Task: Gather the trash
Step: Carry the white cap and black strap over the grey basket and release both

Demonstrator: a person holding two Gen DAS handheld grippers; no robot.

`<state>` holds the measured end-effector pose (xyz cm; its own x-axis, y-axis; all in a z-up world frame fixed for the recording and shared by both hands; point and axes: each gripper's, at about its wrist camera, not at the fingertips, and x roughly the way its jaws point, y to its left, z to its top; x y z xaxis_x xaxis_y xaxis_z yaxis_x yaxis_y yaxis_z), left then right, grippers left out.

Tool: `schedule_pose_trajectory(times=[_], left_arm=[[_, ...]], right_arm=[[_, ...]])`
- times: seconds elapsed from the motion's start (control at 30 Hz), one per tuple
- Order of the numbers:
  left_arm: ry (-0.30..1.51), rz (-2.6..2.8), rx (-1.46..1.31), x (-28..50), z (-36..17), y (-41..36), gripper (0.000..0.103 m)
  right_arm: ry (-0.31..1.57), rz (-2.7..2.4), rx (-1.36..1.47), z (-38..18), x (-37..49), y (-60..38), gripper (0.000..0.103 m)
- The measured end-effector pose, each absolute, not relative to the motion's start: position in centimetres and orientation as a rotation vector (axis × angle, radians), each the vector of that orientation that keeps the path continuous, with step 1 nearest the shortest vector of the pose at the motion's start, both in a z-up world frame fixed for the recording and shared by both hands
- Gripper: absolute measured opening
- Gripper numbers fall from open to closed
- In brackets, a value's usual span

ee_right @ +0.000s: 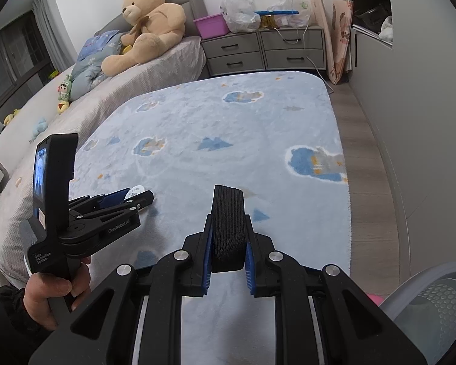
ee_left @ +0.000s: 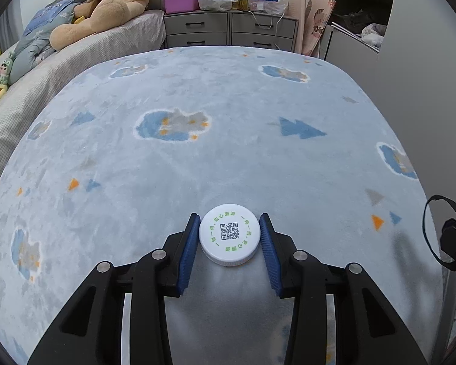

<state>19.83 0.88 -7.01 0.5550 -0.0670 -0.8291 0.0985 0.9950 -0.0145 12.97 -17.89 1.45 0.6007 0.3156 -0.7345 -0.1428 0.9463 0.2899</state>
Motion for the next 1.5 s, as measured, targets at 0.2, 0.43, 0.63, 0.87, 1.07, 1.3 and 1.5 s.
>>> schedule_pose_trajectory(times=[0.2, 0.43, 0.63, 0.87, 1.07, 1.3, 1.5], left_arm=[[0.906, -0.130, 0.058, 17.9, -4.7, -0.2, 0.039], [0.835, -0.193, 0.085, 15.0, -2.0, -1.8, 0.039], [0.814, -0.264, 0.101, 12.6, -1.0, -3.7, 0.039], [0.796, -0.359, 0.140, 9.2, -0.5, -7.1, 0.039], [0.794, -0.440, 0.197, 6.3, -1.0, -10.3, 0.039], [0.796, -0.529, 0.241, 2.9, -1.4, -14.0, 0.039], [0.793, -0.574, 0.263, 1.0, -0.9, -16.9, 0.039]], right_arm=[[0.867, 0.253, 0.201, 2.3, 12.2, -18.5, 0.018], [0.838, 0.215, 0.201, 3.2, 10.3, -20.1, 0.018], [0.828, 0.171, 0.236, 3.7, 8.0, -22.1, 0.018], [0.810, 0.080, 0.282, 4.1, 3.4, -25.5, 0.018], [0.802, -0.009, 0.317, 3.9, -0.8, -28.7, 0.018], [0.794, -0.077, 0.323, 3.5, -5.5, -31.3, 0.018], [0.790, -0.121, 0.348, 3.2, -8.4, -33.4, 0.018]])
